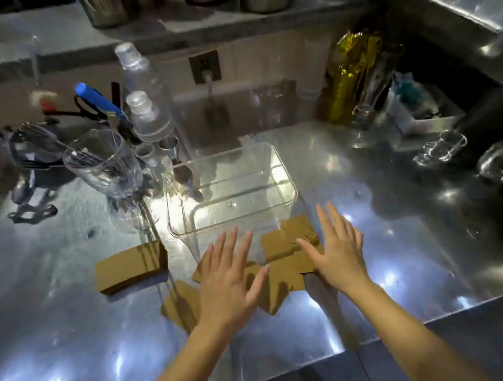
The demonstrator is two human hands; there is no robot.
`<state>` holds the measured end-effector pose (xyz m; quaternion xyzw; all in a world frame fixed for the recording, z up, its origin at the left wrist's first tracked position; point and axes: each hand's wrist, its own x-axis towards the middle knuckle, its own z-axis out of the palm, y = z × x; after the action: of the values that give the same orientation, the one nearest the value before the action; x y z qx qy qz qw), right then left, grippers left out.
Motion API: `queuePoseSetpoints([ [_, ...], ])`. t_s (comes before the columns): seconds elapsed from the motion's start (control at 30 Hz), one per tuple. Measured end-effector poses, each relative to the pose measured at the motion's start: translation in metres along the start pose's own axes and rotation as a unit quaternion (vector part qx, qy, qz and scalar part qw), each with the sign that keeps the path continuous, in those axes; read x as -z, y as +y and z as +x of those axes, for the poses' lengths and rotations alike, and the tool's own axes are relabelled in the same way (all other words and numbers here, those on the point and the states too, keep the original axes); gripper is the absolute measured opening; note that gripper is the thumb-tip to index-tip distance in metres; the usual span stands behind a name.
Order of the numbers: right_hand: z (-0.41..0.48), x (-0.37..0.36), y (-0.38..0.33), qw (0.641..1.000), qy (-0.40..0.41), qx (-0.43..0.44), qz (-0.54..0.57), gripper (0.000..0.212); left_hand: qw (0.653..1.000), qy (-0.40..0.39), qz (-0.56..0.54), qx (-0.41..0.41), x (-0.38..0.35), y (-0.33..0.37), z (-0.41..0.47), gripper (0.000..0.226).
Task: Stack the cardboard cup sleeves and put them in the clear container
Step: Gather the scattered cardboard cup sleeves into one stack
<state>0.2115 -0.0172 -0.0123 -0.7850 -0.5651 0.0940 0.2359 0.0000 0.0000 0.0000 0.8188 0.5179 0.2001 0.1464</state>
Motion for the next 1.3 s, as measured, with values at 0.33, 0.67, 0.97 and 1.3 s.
queuePoseSetpoints([
  [0.33,-0.015,-0.029,0.0,0.991,-0.087,-0.088,-0.059,0.071,0.987,-0.134,0.093,-0.008,-0.035,-0.026,-0.011,0.065],
  [0.67,-0.011,-0.02,-0.008,0.979,-0.068,-0.191,-0.012,0.064,0.994,-0.081,-0.068,0.019,-0.026,-0.01,-0.001,0.042],
  [0.97,-0.028,-0.002,-0.026,0.953,-0.085,-0.195,0.217,0.06,0.747,-0.163,-0.577,0.288,-0.007,0.024,0.019,0.037],
  [1.3,-0.059,-0.017,-0.08,0.934,-0.165,-0.08,0.306,0.041,0.419,-0.125,-0.803,0.404,-0.007,0.006,0.016,0.029],
])
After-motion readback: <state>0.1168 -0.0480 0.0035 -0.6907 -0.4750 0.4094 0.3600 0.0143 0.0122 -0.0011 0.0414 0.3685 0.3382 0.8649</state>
